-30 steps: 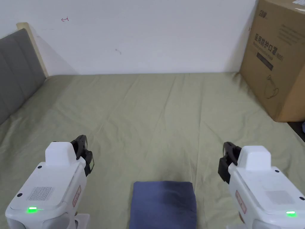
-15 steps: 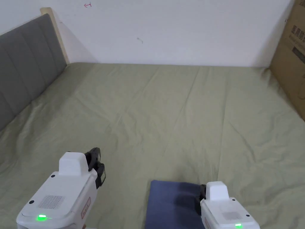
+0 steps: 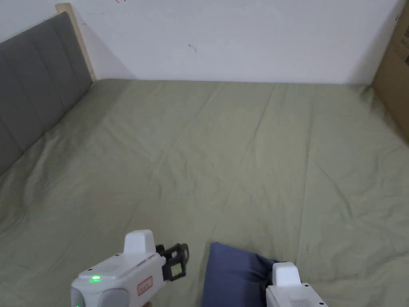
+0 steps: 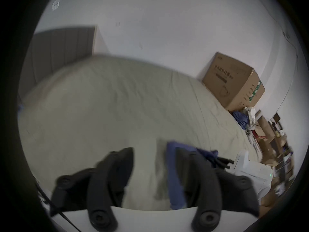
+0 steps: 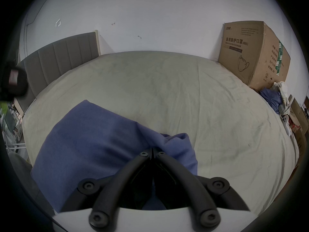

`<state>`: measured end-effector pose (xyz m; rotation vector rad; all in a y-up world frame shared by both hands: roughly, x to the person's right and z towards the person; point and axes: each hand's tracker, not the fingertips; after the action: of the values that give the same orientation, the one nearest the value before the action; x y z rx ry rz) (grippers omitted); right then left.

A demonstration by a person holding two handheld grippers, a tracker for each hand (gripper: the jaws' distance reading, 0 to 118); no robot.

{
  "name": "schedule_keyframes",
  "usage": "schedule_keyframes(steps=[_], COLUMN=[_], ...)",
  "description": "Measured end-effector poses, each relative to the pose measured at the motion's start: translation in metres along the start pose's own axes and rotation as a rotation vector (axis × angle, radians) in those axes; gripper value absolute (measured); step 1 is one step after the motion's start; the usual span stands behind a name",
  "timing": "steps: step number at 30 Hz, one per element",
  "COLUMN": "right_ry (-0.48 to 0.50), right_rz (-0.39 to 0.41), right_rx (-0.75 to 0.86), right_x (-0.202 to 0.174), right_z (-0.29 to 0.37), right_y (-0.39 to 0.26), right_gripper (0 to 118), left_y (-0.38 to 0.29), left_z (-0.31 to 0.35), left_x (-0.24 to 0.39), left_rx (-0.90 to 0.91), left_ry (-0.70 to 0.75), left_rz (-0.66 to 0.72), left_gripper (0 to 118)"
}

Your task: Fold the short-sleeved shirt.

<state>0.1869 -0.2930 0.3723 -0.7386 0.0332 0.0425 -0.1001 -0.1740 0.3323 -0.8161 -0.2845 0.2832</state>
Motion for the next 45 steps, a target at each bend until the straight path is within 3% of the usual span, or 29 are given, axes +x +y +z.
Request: schedule_keyframes(steps=[2,4,11,13,15,16,19,21,24,27,32,45], right_ry=[0.003,0.004,0.010,0.012,0.016,0.020,0.033,0.053,0.075,0.059,0.027,0.008], right_rz=[0.002,0.013,0.040,0.045,0.049,0.049,0.062,0.062,0.028,0.049,0.069,0.010], right_rx=[0.012,0.019,0.024,0.022,0.021,0.021,0.016,0.006,0.045,0.094,0.131,0.186], right_x=[0.000,0.000,0.000,0.001,0.002,0.002,0.005,0.009,0.016,0.023,0.035,0.027], right_z=[0.001,0.001,0.004,0.005,0.005,0.007,0.010,0.015,0.035,0.051,0.065,0.067], right_y=[-0.002,-0.004,-0.004,-0.004,-0.004,-0.004,-0.001,0.004,0.012,0.020,0.032,0.061], right_gripper=[0,0,0,0,0,0,0,0,0,0,0,0], left_y=[-0.008,-0.014,-0.015,-0.013,-0.012,-0.013,-0.015,-0.015,-0.007,0.008,0.047,0.147], left_z=[-0.021,-0.044,-0.090,-0.100,-0.104,-0.105,-0.104,-0.102,-0.093,-0.080,-0.051,0.029], left_x=[0.003,0.005,0.012,0.010,0.007,0.005,0.007,0.009,0.008,-0.003,-0.054,-0.248], left_rx=[-0.092,-0.175,-0.280,-0.333,-0.366,-0.370,-0.375,-0.370,-0.346,-0.318,-0.263,-0.196], left_ry=[-0.027,-0.048,-0.108,-0.148,-0.200,-0.245,-0.203,-0.195,-0.202,-0.199,-0.067,0.355], left_rz=[0.012,0.015,0.011,0.035,0.056,0.073,0.045,0.029,0.008,-0.002,-0.053,-0.070], left_gripper=[82,94,93,82,48,44,36,23,19,19,18,18])
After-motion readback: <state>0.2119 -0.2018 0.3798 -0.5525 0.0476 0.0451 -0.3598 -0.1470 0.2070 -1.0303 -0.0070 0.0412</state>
